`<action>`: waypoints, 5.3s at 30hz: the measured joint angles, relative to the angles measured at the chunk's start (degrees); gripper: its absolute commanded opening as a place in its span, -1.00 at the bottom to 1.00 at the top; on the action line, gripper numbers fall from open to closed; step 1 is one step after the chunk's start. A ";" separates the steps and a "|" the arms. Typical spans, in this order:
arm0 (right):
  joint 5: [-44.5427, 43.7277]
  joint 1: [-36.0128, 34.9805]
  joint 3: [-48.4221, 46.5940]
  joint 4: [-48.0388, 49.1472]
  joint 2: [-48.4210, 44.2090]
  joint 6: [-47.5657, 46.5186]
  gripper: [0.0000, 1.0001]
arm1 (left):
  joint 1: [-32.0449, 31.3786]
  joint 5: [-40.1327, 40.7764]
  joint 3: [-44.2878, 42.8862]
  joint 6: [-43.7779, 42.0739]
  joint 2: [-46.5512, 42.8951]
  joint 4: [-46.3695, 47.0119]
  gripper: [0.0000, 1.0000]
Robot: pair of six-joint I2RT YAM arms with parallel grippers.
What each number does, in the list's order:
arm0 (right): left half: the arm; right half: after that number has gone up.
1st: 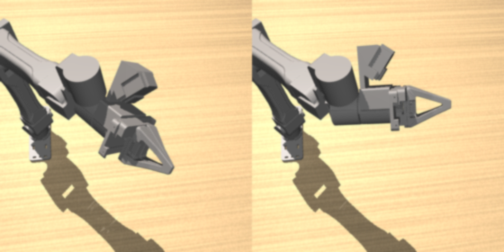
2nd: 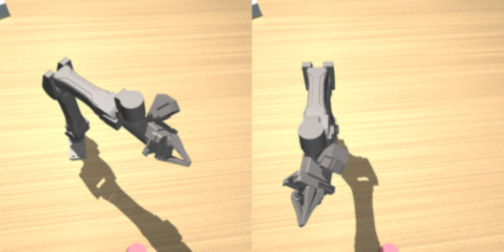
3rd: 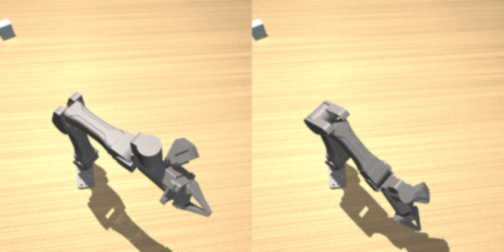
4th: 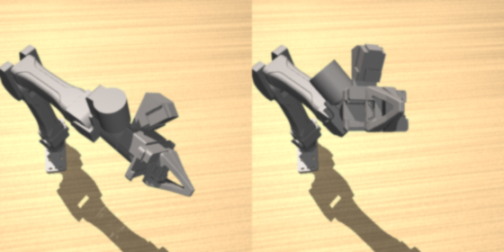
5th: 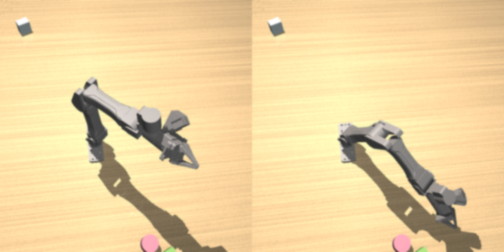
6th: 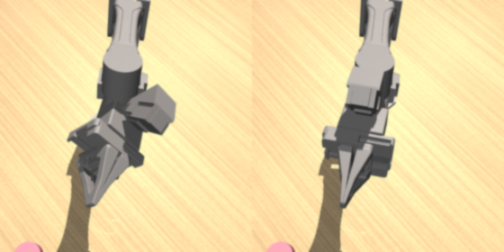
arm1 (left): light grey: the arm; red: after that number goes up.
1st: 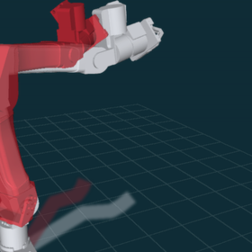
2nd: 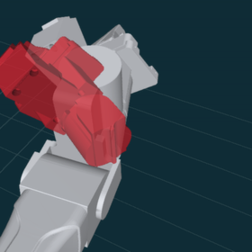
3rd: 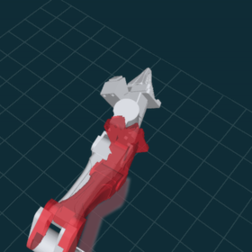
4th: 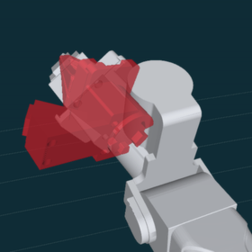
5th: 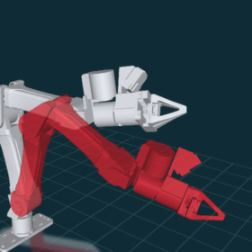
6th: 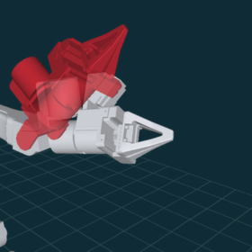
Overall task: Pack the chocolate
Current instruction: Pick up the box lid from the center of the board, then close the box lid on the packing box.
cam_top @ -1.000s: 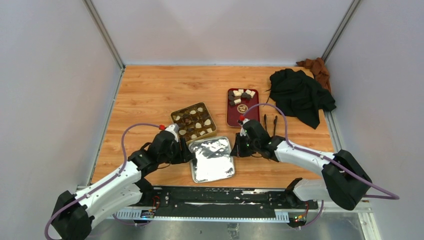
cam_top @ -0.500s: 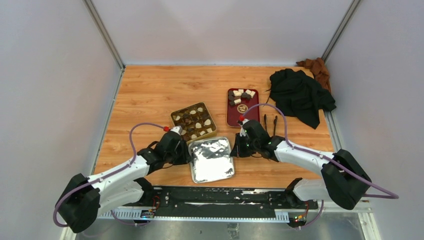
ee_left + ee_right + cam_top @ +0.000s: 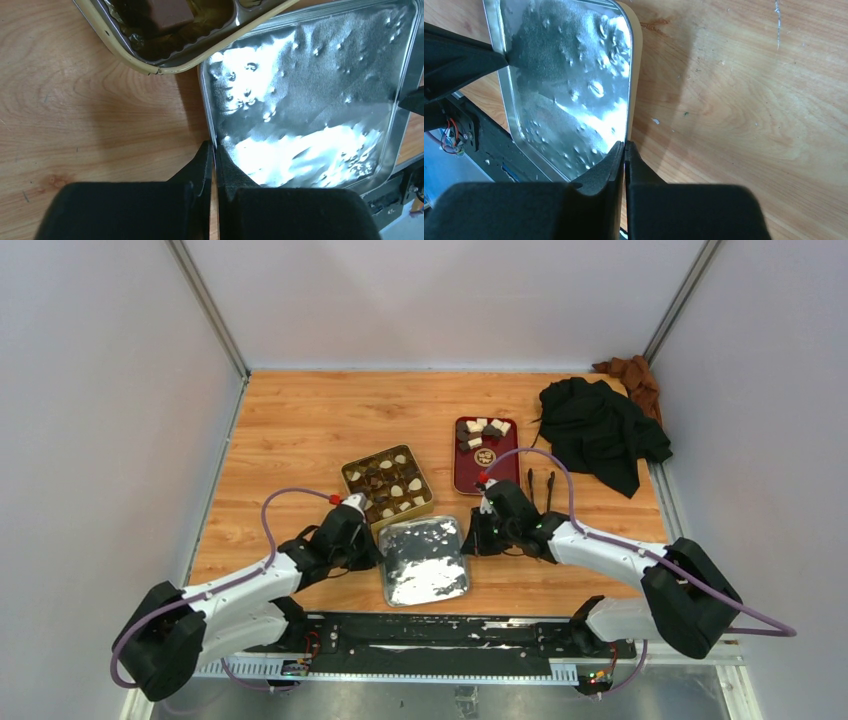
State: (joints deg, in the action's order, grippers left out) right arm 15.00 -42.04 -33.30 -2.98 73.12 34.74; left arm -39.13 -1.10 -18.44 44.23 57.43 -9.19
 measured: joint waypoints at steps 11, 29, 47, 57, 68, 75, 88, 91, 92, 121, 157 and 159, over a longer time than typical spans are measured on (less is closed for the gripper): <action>3.80 3.15 2.10 4.00 -1.18 0.83 -0.20 | -0.09 -1.36 5.88 0.79 -16.68 3.02 -1.00; 22.16 6.47 8.31 22.21 -3.82 7.19 -0.75 | -0.09 -1.66 8.79 7.50 -20.65 7.08 -0.68; 10.58 6.91 -16.04 -10.03 -17.77 -17.46 -0.96 | -0.11 4.68 -13.11 3.10 -23.96 -2.99 0.69; -13.77 -2.56 -18.49 -13.84 -22.82 -38.84 -1.00 | -0.11 6.03 -25.05 3.80 -21.40 -6.40 0.84; -33.81 -16.76 -9.94 2.62 -25.77 -65.46 -1.00 | -0.11 6.40 -25.90 12.09 -19.43 -4.15 1.00; -45.75 -24.72 -5.01 19.85 -19.69 -88.65 -1.00 | -0.11 5.09 -25.92 17.27 -16.24 -0.98 1.00; -52.02 -29.75 0.59 50.40 -8.68 -114.42 -1.00 | 1.27 2.21 -24.92 25.49 -11.76 6.43 0.92; -52.26 -30.08 2.10 57.96 -5.25 -119.60 -1.00 | 2.49 0.35 -24.85 28.09 -9.55 9.01 0.84; -52.50 -30.10 2.38 60.61 -3.87 -121.44 -1.00 | 2.89 -0.57 -24.79 29.20 -8.20 10.12 0.81; -52.96 -31.58 0.92 86.31 13.42 -139.05 -0.76 | 6.62 -7.91 -18.67 38.75 -1.03 24.61 -0.74; -35.63 -12.28 -9.88 12.61 -15.04 -60.06 0.38 | 27.08 -13.77 -11.13 33.97 6.19 33.46 -1.00; -32.00 -8.63 -11.96 10.47 -13.05 -54.73 0.37 | 27.08 -13.94 -10.43 33.73 7.08 34.03 -1.00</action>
State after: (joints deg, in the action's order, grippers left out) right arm -16.99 -50.68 -45.25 7.49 60.07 -19.99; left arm -12.05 -15.05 -28.86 77.95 64.51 24.84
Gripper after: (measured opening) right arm 0.690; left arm 0.163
